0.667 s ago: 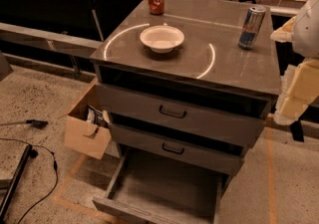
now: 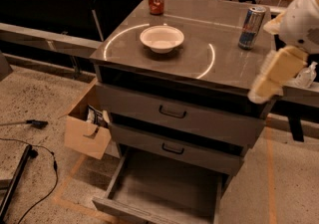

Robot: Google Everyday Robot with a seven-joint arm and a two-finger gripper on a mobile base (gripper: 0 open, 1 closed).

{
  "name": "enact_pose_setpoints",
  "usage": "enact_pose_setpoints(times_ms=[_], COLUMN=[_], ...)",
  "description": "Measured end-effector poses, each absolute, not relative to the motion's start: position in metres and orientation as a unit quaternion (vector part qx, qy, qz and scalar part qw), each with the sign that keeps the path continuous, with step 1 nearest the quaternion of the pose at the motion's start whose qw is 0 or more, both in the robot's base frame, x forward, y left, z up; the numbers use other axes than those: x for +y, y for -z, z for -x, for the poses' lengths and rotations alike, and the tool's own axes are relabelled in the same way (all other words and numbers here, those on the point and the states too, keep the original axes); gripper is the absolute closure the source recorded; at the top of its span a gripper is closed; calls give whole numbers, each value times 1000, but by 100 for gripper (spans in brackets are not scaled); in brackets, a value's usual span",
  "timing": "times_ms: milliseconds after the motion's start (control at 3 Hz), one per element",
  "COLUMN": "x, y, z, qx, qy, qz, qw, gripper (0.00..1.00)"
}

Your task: Place coke can into bottom drawer

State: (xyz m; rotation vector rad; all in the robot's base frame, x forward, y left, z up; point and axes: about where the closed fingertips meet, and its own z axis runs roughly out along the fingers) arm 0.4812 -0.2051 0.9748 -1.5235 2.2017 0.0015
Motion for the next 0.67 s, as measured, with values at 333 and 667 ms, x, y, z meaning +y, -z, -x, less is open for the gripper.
enact_pose_setpoints(times_ms=[333,667], x=[-189,-170], y=[-976,-977], z=[-538,-583], qx=[811,805], qy=[-46,-94], qz=[494,446], qw=[309,380], gripper=[0,0])
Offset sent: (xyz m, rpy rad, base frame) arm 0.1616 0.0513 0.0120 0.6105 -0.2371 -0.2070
